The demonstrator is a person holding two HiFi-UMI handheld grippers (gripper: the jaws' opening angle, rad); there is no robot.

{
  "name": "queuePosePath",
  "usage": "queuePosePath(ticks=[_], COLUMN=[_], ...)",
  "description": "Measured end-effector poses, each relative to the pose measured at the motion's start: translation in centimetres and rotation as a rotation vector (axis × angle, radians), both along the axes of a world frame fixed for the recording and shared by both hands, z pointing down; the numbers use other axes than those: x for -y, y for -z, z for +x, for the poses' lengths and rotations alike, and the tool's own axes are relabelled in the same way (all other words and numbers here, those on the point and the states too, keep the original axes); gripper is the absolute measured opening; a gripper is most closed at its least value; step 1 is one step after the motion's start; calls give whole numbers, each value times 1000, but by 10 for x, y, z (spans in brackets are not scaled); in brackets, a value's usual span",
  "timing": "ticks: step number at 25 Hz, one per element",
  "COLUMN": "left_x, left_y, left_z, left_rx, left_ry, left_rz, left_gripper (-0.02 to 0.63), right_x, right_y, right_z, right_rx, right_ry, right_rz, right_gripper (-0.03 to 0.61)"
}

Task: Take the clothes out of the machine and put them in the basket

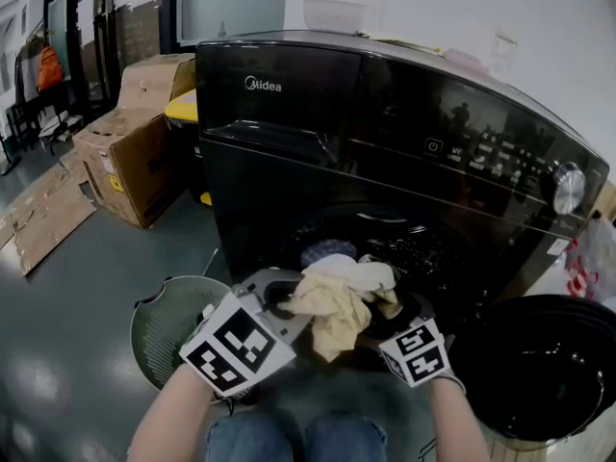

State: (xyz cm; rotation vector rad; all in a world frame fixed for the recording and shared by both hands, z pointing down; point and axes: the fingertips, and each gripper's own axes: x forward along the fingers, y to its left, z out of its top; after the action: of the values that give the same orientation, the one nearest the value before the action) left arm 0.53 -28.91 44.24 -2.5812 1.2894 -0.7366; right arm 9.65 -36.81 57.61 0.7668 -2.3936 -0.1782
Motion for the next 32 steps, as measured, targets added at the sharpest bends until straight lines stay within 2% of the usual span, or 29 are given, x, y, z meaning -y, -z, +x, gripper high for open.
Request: queuePosePath(ticks=[3, 8, 10, 11, 12, 13, 14, 17, 24, 27, 32], left_x=[-8, -13, -12, -10, -9, -7, -5, -1, 2, 2, -4], left_y=[17, 33, 33, 32, 30, 28, 27, 27, 39, 43, 40], left_z=[-2, 0, 0, -2, -5, -8, -11, -23, -46, -56, -71], left_rx=[26, 20, 33, 43, 47, 42, 27, -23, -58, -76, -59], left_ry=[-8, -12, 2, 16, 32, 49, 66, 120, 192, 210, 231], left_rz=[17, 41, 45, 46, 46, 43, 39, 36, 76, 87, 91], left_gripper=[49, 49, 49, 49, 51, 49, 50, 49, 49, 50, 51], right_x=[19, 19, 20, 23, 27, 30, 31, 27, -3, -22, -61], right_y=[-5, -4, -7, -7, -7, -5, -4, 6, 76, 114, 150], right_z=[-12, -57, -69, -70, -68, -64, -61, -49, -26, -31, -56], right_rx=[73, 157, 173, 171, 165, 158, 155, 172, 285, 360, 414], right_ry=[-30, 83, 73, 39, -2, -38, -59, -69, -31, 24, 178], right_rz=[-21, -52, -67, -65, -55, -45, -43, -44, 31, 25, -26], right_gripper=[540, 540, 534, 491, 318, 100, 51, 41, 38, 38, 38])
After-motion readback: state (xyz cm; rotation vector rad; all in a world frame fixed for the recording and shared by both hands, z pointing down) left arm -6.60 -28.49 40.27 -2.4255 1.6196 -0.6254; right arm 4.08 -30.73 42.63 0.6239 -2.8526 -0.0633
